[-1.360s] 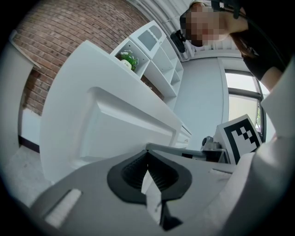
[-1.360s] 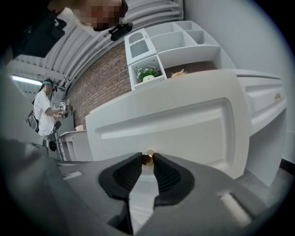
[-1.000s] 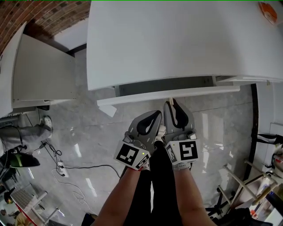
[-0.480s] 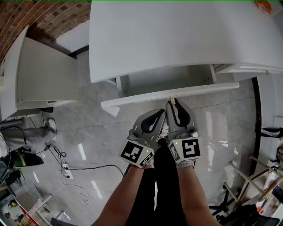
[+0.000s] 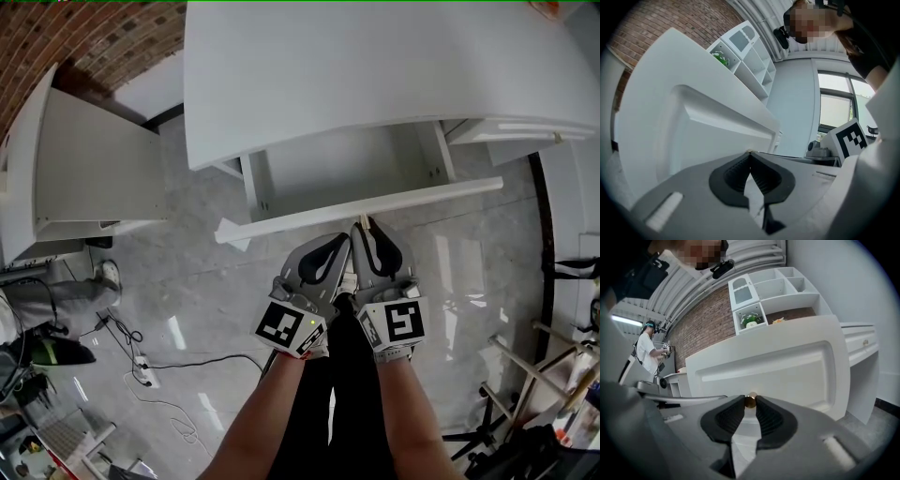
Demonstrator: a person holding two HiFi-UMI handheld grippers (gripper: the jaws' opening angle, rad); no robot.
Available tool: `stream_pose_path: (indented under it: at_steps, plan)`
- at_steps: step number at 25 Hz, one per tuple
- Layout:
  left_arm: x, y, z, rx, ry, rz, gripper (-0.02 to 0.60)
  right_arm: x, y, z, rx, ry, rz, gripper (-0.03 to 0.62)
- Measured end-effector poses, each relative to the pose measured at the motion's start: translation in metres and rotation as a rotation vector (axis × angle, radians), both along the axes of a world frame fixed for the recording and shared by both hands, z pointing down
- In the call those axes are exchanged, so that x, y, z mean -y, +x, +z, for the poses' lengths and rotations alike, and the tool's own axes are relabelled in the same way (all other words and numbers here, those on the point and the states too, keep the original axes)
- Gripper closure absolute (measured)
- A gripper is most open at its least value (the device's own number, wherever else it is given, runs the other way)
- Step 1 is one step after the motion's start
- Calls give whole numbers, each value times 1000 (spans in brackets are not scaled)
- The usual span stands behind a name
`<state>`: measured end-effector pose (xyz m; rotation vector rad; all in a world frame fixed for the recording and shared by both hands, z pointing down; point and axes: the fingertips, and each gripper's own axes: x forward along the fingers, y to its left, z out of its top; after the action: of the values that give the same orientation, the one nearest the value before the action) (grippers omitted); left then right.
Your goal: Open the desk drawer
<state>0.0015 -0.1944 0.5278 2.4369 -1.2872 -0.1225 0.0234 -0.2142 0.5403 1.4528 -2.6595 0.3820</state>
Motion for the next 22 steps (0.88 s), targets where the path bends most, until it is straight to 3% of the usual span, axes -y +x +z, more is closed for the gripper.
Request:
stream_pose_path:
  at_steps: [22]
  plan:
    - [-60, 13, 3, 18, -4, 81, 578, -62, 19, 4, 7, 4, 49, 523]
